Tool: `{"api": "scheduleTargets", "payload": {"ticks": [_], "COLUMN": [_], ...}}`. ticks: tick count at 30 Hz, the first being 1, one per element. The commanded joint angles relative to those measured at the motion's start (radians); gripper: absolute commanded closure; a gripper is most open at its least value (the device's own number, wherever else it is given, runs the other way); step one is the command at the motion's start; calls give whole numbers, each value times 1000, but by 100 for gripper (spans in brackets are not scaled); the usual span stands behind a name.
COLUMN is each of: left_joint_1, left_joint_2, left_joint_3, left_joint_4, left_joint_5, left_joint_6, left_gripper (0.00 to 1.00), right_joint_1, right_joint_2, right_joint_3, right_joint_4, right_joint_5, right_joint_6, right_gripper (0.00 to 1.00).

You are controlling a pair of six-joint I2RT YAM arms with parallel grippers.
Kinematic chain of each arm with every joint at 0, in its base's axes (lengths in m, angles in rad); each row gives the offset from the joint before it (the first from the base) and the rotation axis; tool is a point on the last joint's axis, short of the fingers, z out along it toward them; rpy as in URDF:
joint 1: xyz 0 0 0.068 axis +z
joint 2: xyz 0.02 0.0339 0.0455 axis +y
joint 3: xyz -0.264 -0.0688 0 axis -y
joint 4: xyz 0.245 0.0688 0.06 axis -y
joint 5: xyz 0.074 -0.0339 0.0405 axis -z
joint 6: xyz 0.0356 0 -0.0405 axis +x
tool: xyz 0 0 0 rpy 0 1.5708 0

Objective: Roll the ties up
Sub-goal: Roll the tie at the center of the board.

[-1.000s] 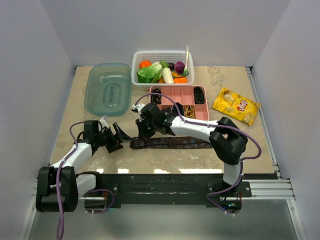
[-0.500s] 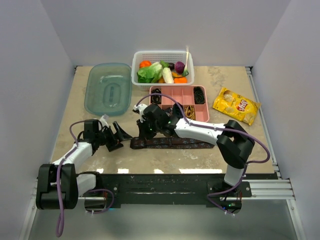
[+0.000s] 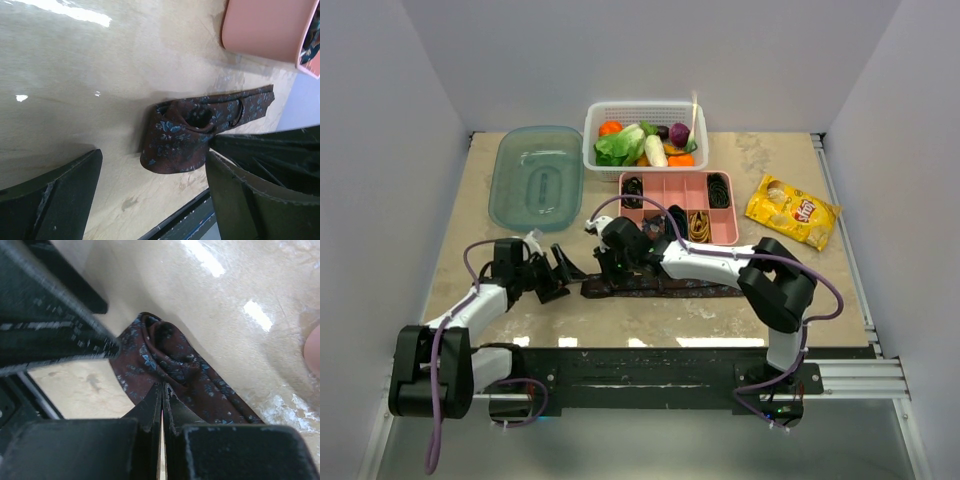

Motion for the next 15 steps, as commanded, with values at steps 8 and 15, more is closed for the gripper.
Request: {"api": "scheduleTargets", "payload": {"ticks": [8,15], "left_joint_1": [-106,-129], "left_joint_2": [52,114], "left_joint_3": [5,-30], "left_joint_4": [78,190], "left_joint_5": [-84,-69], "left_joint_6": [-5,-9], "left_gripper": [13,24], "right_joint_1": [2,2], "right_joint_2": [46,59], "right_joint_3": [-20,-41], "right_joint_4": [26,41], "right_joint_5": [68,78], "right_joint_6": [-15,-12], "right_gripper": [100,100]}}
